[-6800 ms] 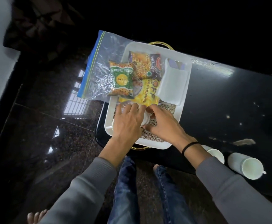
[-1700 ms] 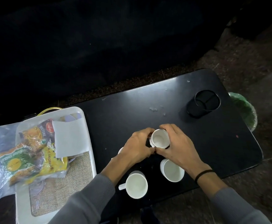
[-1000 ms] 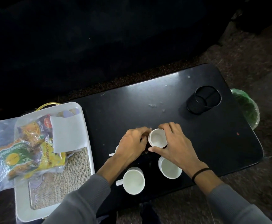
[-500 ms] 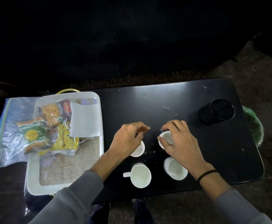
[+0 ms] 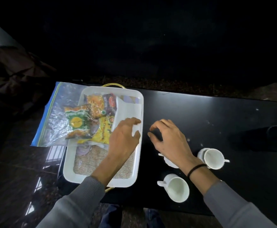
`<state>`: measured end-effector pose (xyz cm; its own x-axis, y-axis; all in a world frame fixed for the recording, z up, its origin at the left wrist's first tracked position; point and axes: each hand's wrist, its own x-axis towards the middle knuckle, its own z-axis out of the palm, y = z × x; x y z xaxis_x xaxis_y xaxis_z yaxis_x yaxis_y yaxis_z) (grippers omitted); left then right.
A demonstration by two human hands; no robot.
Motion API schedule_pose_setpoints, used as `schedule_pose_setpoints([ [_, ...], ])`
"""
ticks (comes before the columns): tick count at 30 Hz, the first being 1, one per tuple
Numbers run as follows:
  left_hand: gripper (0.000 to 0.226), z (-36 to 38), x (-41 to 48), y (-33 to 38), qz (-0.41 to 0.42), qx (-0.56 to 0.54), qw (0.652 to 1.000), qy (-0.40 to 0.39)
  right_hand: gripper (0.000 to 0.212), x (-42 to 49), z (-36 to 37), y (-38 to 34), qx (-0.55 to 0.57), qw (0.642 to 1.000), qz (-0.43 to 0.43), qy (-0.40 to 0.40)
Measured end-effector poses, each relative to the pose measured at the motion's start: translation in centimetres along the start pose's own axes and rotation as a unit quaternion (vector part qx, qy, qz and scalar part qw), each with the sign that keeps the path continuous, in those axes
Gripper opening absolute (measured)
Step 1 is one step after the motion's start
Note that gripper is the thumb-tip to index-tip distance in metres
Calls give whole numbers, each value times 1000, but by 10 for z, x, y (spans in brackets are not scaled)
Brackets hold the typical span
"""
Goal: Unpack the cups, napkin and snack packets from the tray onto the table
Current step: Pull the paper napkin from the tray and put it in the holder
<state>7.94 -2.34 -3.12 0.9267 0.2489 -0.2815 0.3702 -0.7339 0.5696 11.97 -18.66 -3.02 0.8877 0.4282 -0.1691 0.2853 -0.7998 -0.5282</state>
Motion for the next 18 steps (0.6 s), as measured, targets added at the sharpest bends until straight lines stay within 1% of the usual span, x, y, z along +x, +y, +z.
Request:
schedule_pose_setpoints([
  [2, 51, -6, 8, -16, -28, 44, 998, 46, 17, 17, 12, -11, 16, 1000, 1, -21],
  [3, 57, -8, 14, -24, -47, 52, 996, 54, 20, 25, 18, -17, 26, 999, 6, -35],
  [5, 66, -11, 25, -36, -87, 29, 995, 40, 27, 39, 27, -26, 51, 996, 26, -64],
  [6, 68, -11, 30, -40, -100, 17, 995, 25, 30, 45, 31, -30, 64, 994, 39, -77],
  [8, 69, -8, 38, -44, -96, 19, 995, 1, 33, 56, 39, -38, 84, 990, 66, -97],
  [10, 68, -4, 43, -45, -80, 29, 996, -1, 35, 65, 47, -42, 104, 984, 96, -109],
  [12, 68, -3, 48, -44, -84, 35, 996, -4, 35, 71, 52, -44, 136, 976, 129, -113],
  [14, 60, -2, 53, -44, -90, 35, 995, -6, 35, 75, 56, -46, 162, 969, 149, -115],
  [15, 52, -2, 55, -44, -85, 34, 996, -6, 34, 77, 57, -47, 167, 967, 154, -115],
  [18, 16, -2, 56, -44, -47, 14, 999, 7, 32, 79, 56, -47, 166, 968, 161, -102],
])
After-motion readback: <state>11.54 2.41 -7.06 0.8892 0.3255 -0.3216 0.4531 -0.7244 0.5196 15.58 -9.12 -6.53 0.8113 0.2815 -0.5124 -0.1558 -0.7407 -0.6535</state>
